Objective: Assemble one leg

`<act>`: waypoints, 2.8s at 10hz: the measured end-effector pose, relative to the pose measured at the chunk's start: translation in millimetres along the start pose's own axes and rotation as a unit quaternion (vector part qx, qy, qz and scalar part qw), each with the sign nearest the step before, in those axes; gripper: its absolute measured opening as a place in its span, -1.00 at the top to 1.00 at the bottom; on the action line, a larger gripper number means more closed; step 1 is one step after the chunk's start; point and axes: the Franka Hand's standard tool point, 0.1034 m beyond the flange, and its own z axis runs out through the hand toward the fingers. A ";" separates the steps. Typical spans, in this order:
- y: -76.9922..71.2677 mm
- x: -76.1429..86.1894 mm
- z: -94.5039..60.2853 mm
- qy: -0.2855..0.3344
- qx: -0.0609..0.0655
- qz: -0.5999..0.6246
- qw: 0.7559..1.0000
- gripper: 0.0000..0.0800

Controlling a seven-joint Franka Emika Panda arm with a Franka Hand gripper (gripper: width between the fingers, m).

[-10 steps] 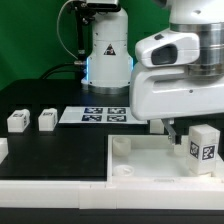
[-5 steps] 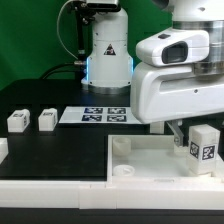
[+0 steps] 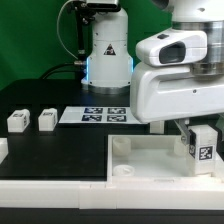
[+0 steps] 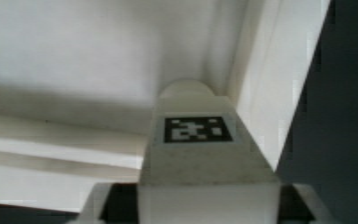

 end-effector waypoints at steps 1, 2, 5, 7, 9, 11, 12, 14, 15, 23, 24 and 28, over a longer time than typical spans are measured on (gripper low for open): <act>1.2 0.2 0.2 0.002 0.005 0.097 0.995 0.27; 1.7 0.3 0.4 0.002 0.005 0.186 0.983 0.27; 2.8 0.0 1.1 0.001 0.005 0.363 0.932 0.27; 3.5 -0.2 1.6 -0.001 0.007 0.503 0.864 0.27; 2.2 -0.4 2.2 0.000 0.005 0.610 0.792 0.27; 1.9 -0.4 2.2 0.001 0.002 0.643 0.766 0.27; 1.7 -0.5 2.3 0.001 0.002 0.634 0.774 0.27; 1.3 -0.5 2.5 0.001 0.003 0.612 0.791 -0.27; 2.2 0.0 2.9 0.002 0.003 0.567 0.824 -0.54; -4.4 -0.7 4.5 0.004 0.001 0.121 0.993 -0.62; -2.9 -1.1 4.5 0.003 0.000 0.086 0.996 -0.62; 0.0 -0.4 3.1 0.004 -0.006 -0.029 1.000 -0.39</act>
Offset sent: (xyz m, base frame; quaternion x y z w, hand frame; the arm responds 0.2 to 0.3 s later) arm -0.0009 0.0023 -0.0023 -0.0183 -0.0031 0.3486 0.9371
